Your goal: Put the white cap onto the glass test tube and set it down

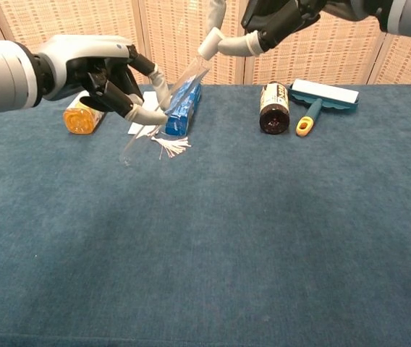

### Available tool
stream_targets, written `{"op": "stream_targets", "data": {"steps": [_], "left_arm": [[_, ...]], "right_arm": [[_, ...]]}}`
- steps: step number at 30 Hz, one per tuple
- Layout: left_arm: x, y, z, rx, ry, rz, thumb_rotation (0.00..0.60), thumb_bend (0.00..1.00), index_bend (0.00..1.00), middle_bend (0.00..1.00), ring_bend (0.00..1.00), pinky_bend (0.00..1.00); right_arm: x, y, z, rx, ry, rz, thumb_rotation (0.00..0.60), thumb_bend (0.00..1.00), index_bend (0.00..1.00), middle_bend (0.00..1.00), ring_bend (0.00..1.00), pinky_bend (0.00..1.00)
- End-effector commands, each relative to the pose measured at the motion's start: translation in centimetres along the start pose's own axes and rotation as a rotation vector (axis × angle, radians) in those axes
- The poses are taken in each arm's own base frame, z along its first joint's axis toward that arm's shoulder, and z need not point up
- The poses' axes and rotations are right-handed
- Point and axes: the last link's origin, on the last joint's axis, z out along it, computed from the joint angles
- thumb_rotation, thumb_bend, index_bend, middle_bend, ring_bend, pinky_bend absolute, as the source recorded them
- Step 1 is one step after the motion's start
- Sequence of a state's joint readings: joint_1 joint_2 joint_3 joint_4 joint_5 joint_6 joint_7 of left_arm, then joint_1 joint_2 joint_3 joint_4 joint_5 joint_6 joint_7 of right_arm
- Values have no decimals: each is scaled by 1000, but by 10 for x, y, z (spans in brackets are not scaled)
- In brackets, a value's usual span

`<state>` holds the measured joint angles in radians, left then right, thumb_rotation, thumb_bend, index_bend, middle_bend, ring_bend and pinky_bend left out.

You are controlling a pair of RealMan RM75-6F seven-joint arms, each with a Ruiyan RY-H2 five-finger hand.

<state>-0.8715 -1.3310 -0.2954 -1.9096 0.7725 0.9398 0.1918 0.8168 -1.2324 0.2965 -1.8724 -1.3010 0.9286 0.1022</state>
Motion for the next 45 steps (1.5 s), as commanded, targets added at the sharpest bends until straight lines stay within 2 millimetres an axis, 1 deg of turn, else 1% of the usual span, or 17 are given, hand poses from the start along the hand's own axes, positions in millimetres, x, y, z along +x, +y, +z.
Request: {"op": "stream_targets", "data": {"steps": [1,7,29,45], "left_arm": [[0,1,0,-1,1,3,600,380,672,1000,1000,1000],[0,1,0,0,-3,3,600,380,672,1000,1000,1000],[0,7,2,-3,-13,1,600,380,675,1000,1000,1000],[3,3,1,9,-7,13,600,380,675,1000,1000,1000]], "right_arm": [[-1,0,0,0,-1,0,600,602,671,1000,1000,1000],[-1,2,-2,-6,-3,-3,600,603,671,1000,1000,1000],[-9,3,5,-2,-29,-3,600,605,679,1000,1000,1000],[-15,6,8,-13,-45,-8,600,605,679,1000,1000,1000]]}}
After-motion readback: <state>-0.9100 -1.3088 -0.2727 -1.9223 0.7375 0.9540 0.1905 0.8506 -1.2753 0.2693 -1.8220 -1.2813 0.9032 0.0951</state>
